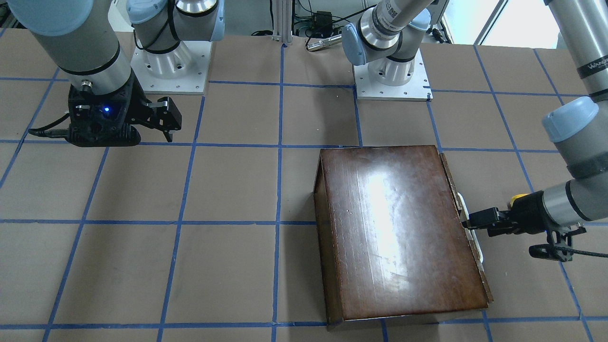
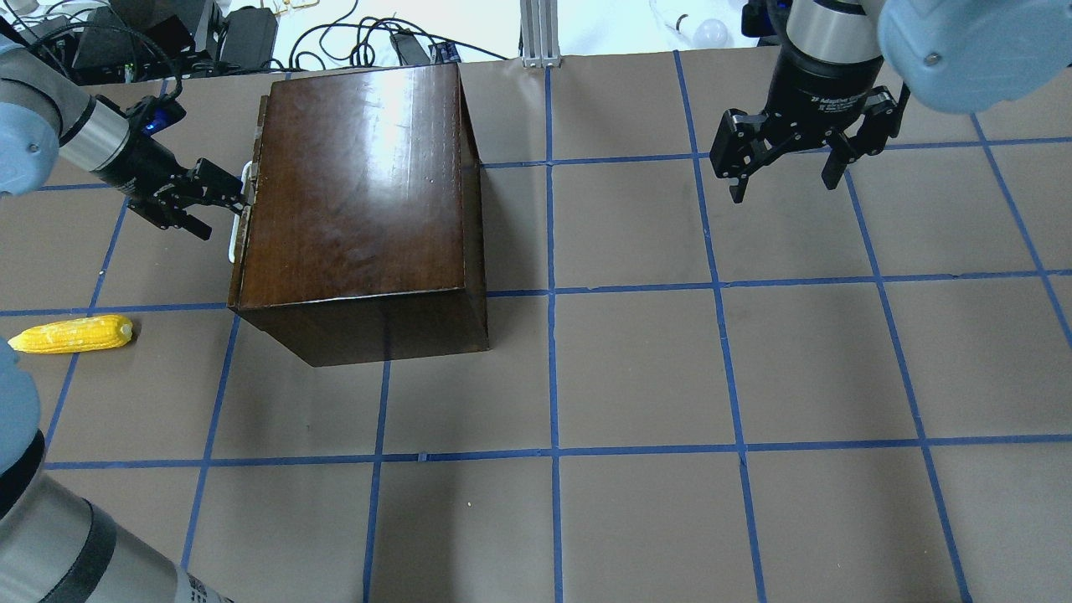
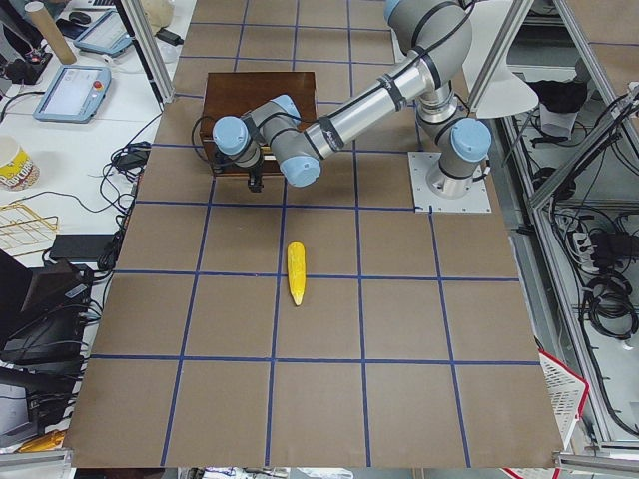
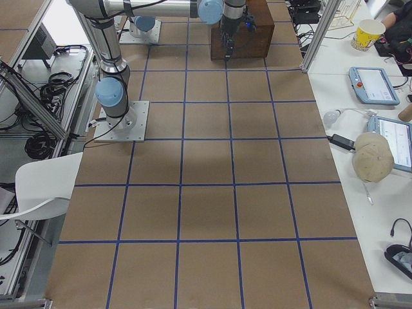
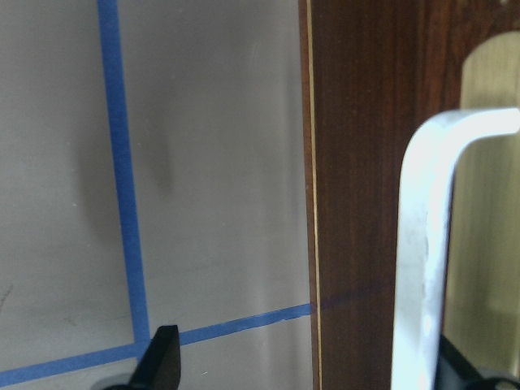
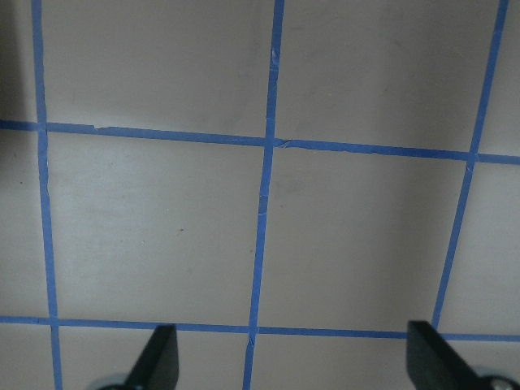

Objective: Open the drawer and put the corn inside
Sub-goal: 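Pull the drawer open with the left gripper, away from the cabinet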

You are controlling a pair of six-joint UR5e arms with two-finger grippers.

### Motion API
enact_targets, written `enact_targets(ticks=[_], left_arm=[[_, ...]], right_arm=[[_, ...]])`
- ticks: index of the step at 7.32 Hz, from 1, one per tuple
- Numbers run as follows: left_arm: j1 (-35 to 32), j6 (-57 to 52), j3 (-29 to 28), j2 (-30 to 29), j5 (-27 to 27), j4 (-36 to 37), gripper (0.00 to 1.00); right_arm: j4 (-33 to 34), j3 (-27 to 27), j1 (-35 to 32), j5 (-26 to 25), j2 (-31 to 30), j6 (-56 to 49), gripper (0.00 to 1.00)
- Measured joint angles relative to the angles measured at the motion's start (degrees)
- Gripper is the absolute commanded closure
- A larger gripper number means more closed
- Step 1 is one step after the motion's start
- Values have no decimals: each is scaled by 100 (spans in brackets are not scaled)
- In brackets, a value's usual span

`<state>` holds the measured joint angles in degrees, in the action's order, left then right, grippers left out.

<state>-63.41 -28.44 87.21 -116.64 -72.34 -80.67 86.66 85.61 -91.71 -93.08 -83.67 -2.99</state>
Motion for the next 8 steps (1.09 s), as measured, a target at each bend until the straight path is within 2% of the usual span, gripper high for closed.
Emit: enact_targets(ticks=[4, 8], left_arm=[[52, -23, -14, -10, -387, 196, 0], [203, -48, -52, -8, -488, 209, 0]], right_arm=[[0, 0, 3, 0, 0, 0, 0], [0, 0, 3, 0, 0, 0, 0]])
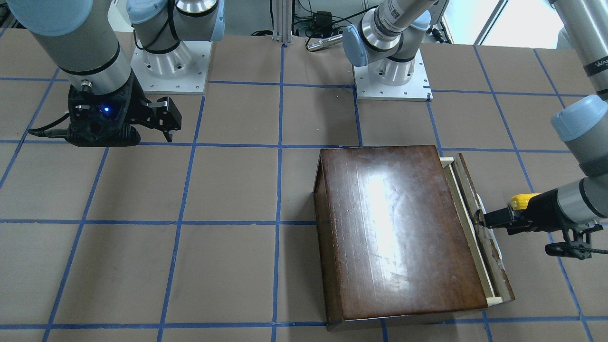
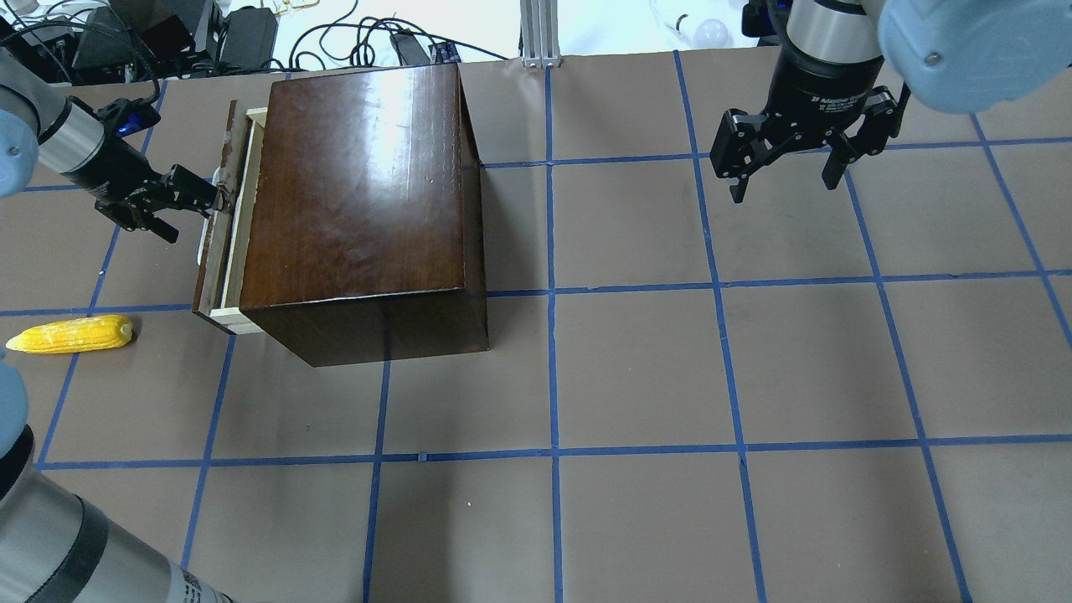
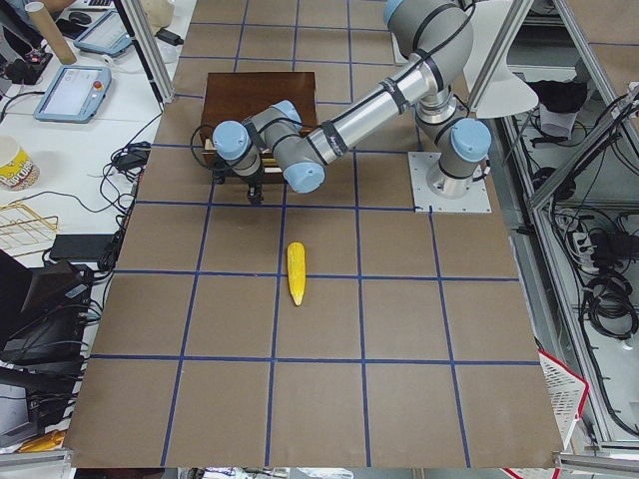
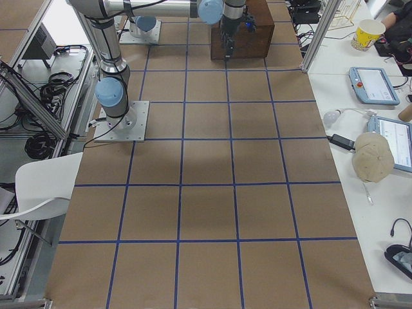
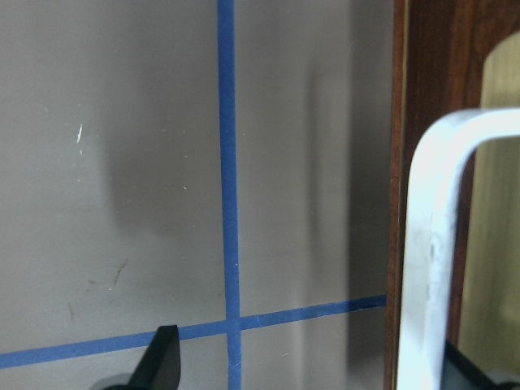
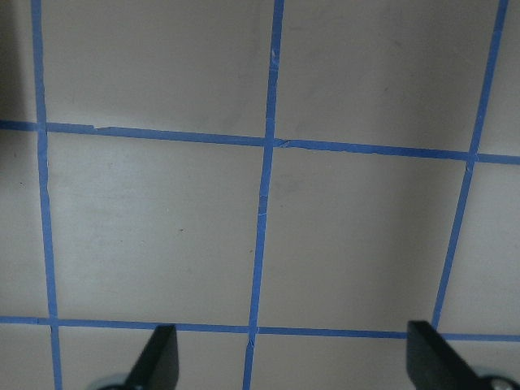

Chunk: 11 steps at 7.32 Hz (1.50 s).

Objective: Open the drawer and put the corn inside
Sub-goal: 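Pull the drawer open with the left gripper, away from the cabinet, then release the handle and move the left gripper over the yellow corn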

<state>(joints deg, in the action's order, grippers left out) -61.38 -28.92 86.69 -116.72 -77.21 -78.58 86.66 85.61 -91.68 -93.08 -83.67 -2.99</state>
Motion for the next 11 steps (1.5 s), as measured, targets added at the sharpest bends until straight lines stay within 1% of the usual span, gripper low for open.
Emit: enact_targets(ticks=[8, 11], left_arm=[[510, -191, -50, -1, 14, -8, 0], [553, -198, -108, 52, 7, -32, 0]], right_arm=[[0, 0, 1, 0, 0, 0, 0], [0, 0, -2, 0, 0, 0, 0]])
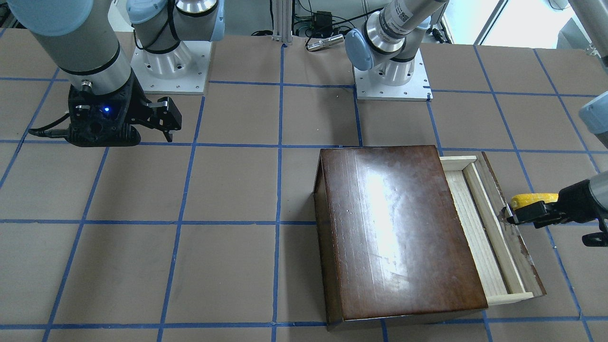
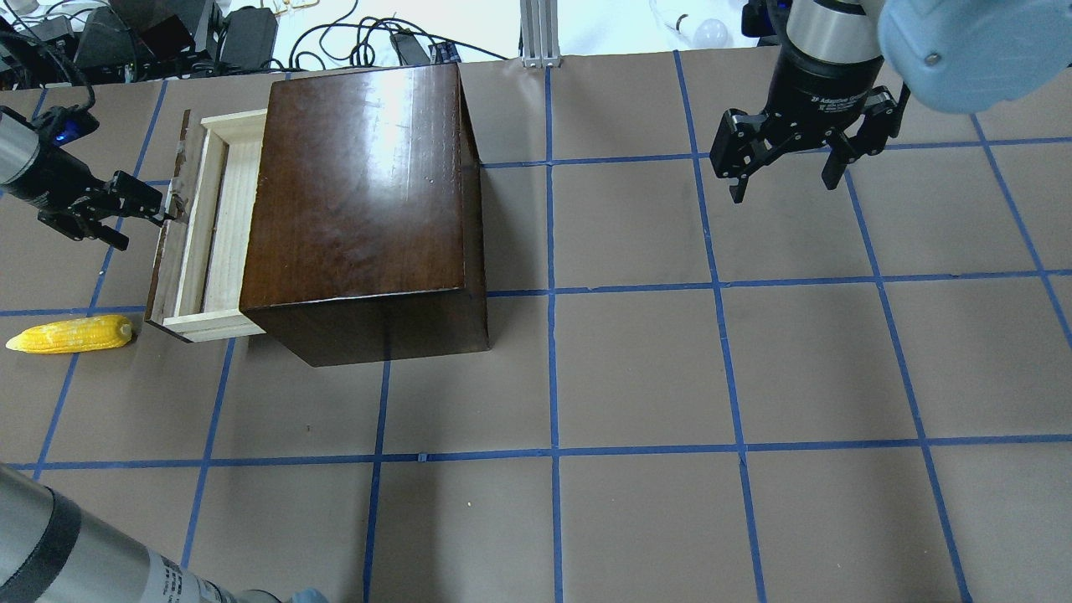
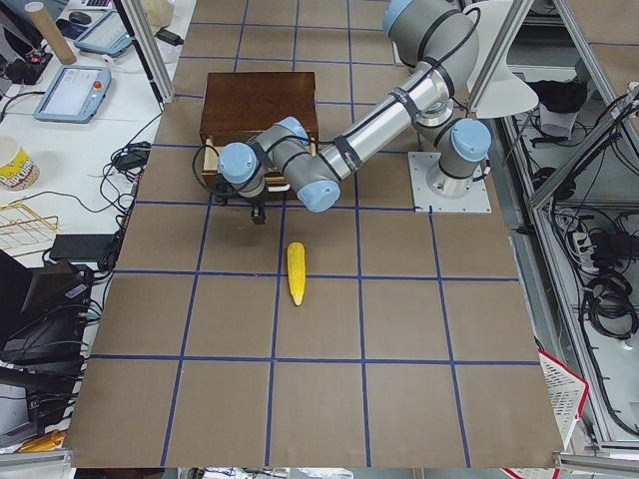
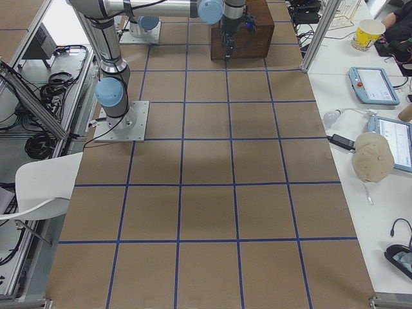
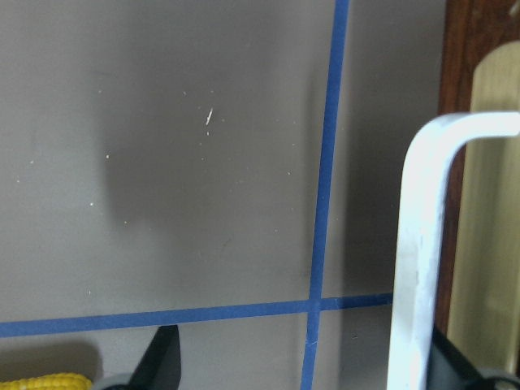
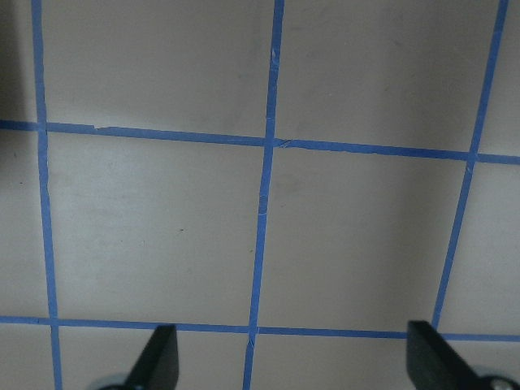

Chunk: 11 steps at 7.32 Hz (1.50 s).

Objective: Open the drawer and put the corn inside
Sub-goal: 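Release the handle and move the left gripper over the yellow corn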

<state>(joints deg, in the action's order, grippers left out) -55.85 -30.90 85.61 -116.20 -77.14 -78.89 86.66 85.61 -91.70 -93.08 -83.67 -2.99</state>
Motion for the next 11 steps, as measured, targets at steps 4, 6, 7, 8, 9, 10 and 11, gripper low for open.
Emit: enact_targets(ticks=[4, 6, 7, 8, 9, 10, 11], left_arm=[[13, -702, -297, 342, -792, -447, 0], [147, -1925, -248, 506, -1603, -478, 0], [274, -2706, -170, 579, -1861, -473, 0], [480, -3540, -37, 634, -1958, -431, 0], [744, -4426, 151, 652, -1984, -382, 0], [957, -5301, 367, 623, -1995, -207, 0], [1085, -6131, 620, 582, -2000, 213, 0]], right_arm=[[0, 0, 0, 0, 0, 0, 0], [0, 0, 0, 0, 0, 0, 0], [0, 0, 1, 0, 0, 0, 0], [0, 0, 2, 0, 0, 0, 0], [0, 0, 3, 0, 0, 0, 0], [0, 0, 3, 0, 0, 0, 0], [0, 0, 1, 0, 0, 0, 0]])
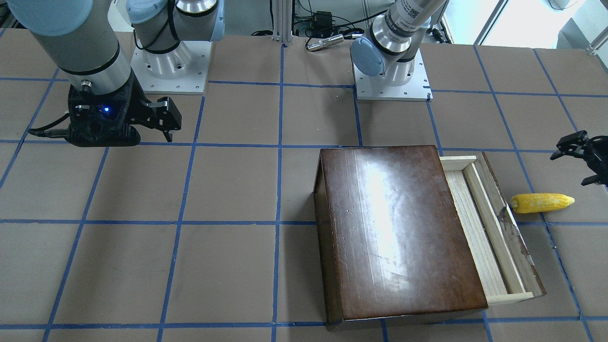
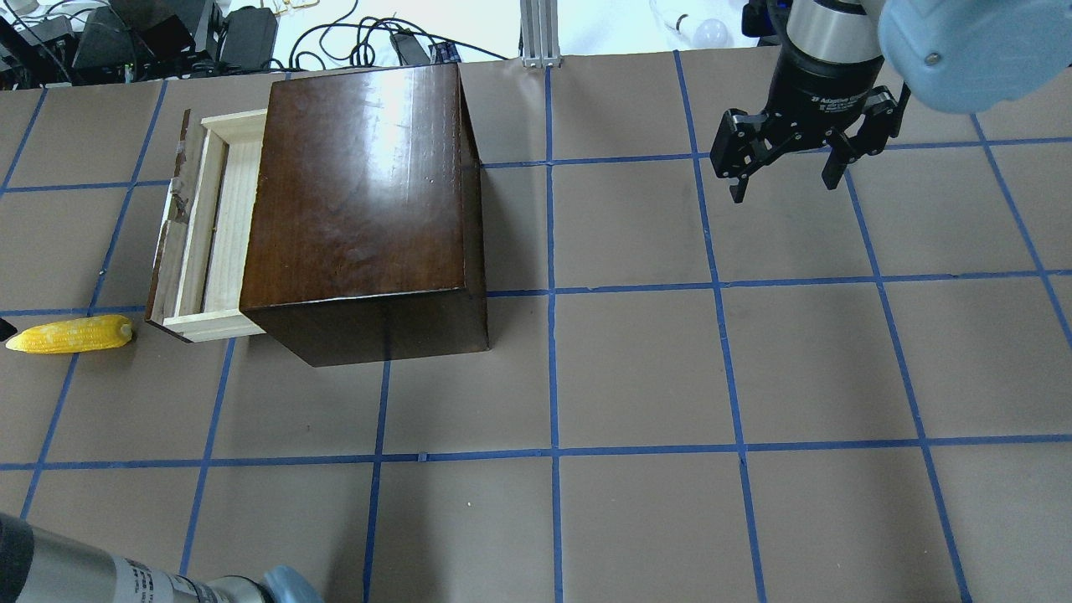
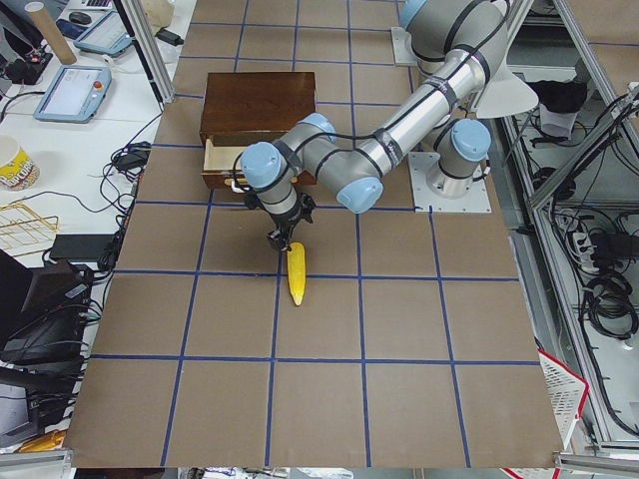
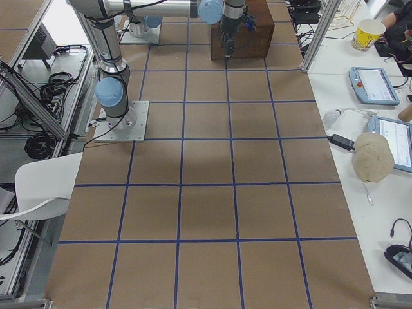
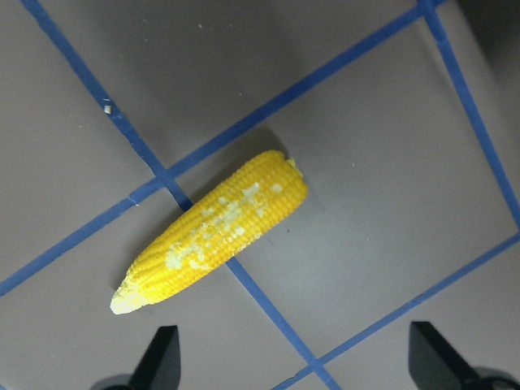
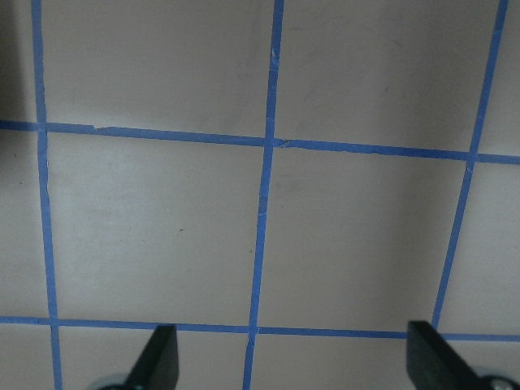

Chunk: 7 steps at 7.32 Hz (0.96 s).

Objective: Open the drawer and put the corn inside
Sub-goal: 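Release the handle and move the left gripper over the yellow corn, then lower the left gripper and grasp the yellow corn cob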

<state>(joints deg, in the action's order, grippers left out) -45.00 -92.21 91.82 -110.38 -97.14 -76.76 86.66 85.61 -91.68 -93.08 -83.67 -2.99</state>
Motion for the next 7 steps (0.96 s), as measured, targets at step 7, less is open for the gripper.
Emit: enact_targets(ticks=[7], left_arm=[[58, -3474, 1070, -316, 608, 2116, 0]], right_arm=[[0, 0, 1, 0, 0, 0, 0]])
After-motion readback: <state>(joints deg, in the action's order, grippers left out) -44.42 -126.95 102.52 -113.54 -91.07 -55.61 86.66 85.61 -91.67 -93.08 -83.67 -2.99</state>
